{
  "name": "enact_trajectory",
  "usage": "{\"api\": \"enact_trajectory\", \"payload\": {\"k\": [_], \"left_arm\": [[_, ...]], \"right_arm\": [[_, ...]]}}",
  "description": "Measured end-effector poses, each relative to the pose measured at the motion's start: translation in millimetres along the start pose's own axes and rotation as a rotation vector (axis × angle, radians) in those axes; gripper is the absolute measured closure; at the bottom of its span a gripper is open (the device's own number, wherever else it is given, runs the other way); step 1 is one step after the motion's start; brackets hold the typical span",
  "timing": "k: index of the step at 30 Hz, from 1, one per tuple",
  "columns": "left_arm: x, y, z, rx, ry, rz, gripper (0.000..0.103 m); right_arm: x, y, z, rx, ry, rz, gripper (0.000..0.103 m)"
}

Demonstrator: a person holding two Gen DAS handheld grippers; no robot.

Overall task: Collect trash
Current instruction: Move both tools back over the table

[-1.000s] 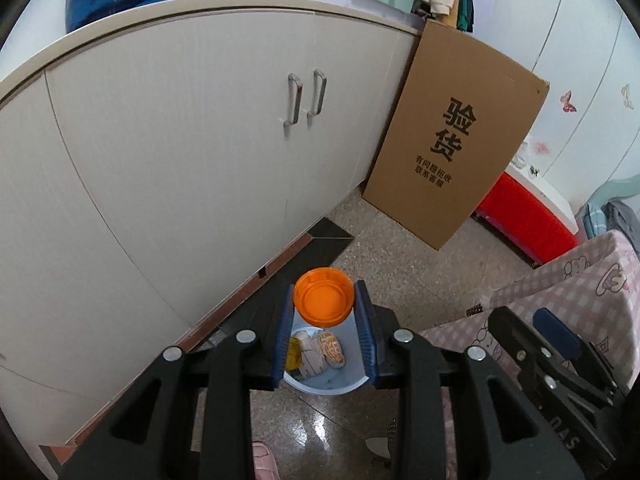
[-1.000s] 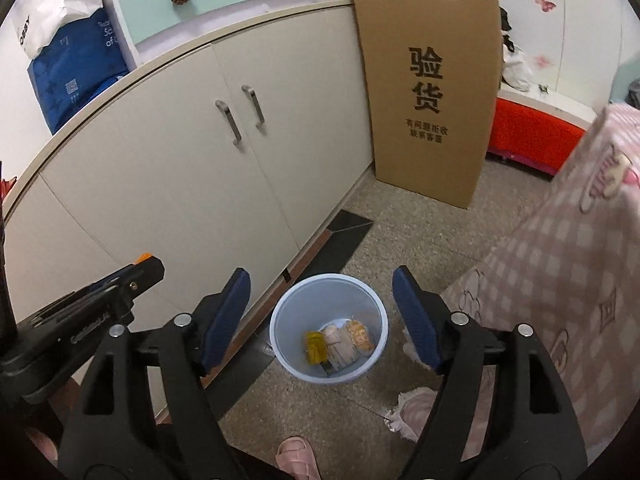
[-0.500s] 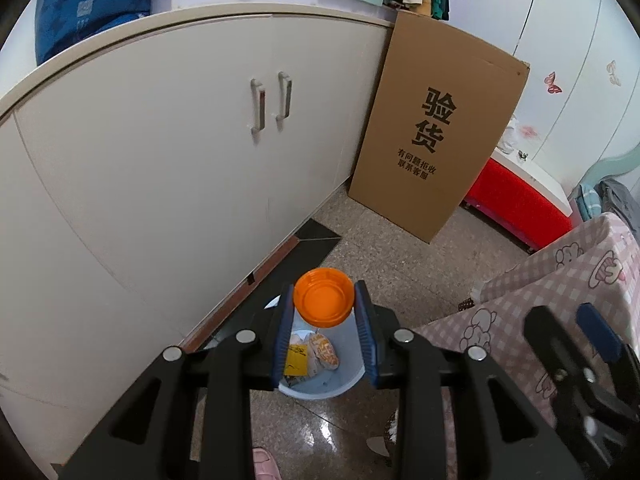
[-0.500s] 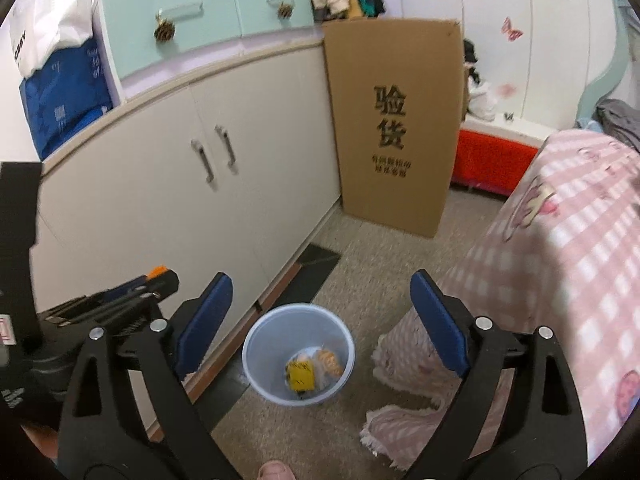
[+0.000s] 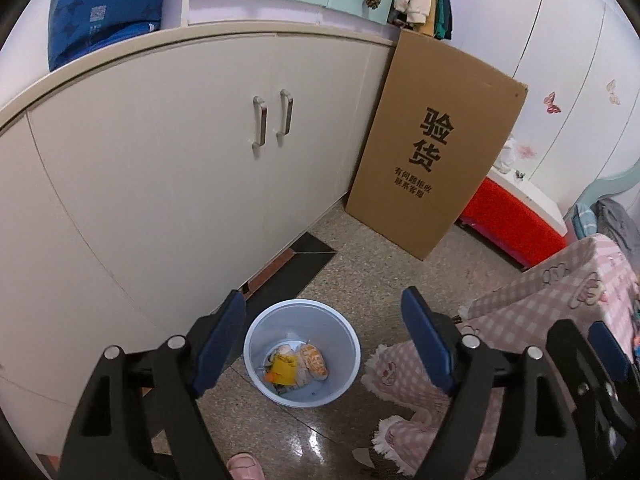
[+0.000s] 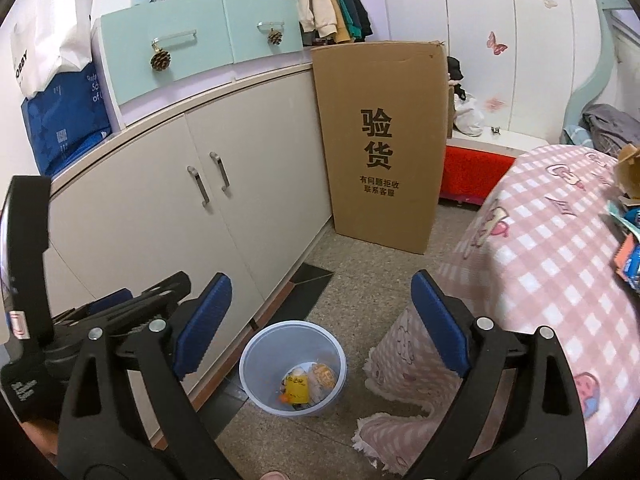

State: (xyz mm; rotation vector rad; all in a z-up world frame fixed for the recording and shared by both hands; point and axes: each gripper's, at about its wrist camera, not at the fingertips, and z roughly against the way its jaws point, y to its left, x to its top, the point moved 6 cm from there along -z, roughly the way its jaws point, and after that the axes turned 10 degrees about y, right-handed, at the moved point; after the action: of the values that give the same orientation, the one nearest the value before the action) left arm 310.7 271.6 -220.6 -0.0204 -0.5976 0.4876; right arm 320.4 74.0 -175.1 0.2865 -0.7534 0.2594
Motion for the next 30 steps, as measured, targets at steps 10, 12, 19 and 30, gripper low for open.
{"api": "enact_trajectory", "payload": {"k": [10,12,19,30], "left_arm": [[-14,-31,70,-0.074,-0.076,-0.048,0.024],[-19,-44,82,-0.086,-0.088,-0.070,0.024],[-45,-108,117,-0.139,-0.111,-0.195,0.024],[-77,-210,124,-0.214,-0.038,-0.363,0.024]], "right_arm": [[-2,-25,62,-0.014,-0.061,-0.042,0.013],[-4,-37,79,-0.024,-0.075,-0.059,0.013],[-16,-96,129,-0.086,-0.102,-0.123,0.012],[-29,-222,153,-0.138,-0.022,-0.293,0.012]]}}
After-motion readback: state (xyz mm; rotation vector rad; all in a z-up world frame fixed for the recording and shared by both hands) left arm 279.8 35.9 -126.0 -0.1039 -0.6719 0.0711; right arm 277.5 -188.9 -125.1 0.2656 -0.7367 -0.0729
